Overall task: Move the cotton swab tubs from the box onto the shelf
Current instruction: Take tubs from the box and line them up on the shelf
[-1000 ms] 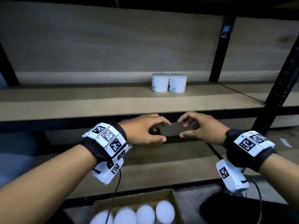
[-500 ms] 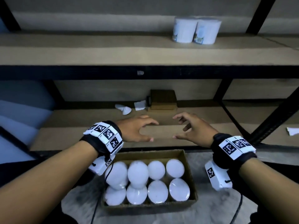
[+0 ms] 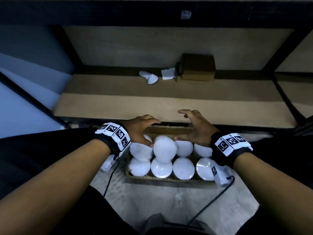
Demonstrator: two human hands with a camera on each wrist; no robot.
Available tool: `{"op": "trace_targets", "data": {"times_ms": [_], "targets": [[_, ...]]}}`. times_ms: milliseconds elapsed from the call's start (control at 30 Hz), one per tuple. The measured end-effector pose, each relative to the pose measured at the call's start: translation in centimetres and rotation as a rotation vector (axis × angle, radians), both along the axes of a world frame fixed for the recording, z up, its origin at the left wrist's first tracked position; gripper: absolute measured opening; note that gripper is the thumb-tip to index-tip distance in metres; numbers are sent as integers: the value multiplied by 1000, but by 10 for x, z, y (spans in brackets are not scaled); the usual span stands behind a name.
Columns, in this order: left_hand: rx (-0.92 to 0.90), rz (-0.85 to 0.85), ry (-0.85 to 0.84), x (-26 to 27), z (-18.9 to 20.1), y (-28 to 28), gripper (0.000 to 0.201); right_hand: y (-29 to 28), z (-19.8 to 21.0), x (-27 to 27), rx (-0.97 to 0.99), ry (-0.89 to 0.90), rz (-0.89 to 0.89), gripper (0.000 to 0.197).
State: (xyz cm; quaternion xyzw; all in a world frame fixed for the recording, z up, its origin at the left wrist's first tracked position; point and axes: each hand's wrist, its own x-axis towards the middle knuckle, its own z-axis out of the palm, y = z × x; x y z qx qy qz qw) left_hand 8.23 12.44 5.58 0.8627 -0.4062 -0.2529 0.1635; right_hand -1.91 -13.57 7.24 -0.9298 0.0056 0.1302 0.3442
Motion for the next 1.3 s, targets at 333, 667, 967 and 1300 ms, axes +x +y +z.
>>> {"op": "trace_targets", "data": {"times_ms": [333, 667, 967, 1300], "targets": [[137, 50, 16, -20, -53, 29, 127, 44, -47, 1, -166, 158, 150, 122], [161, 57, 23, -18, -77, 37, 119, 60, -71, -5, -288, 213, 180, 121], [86, 49, 40, -19, -76, 40, 115, 63, -75, -8, -285, 178, 193, 119], [5, 75, 11, -21, -73, 44, 107, 54, -79, -8, -273, 141, 232, 113]]}}
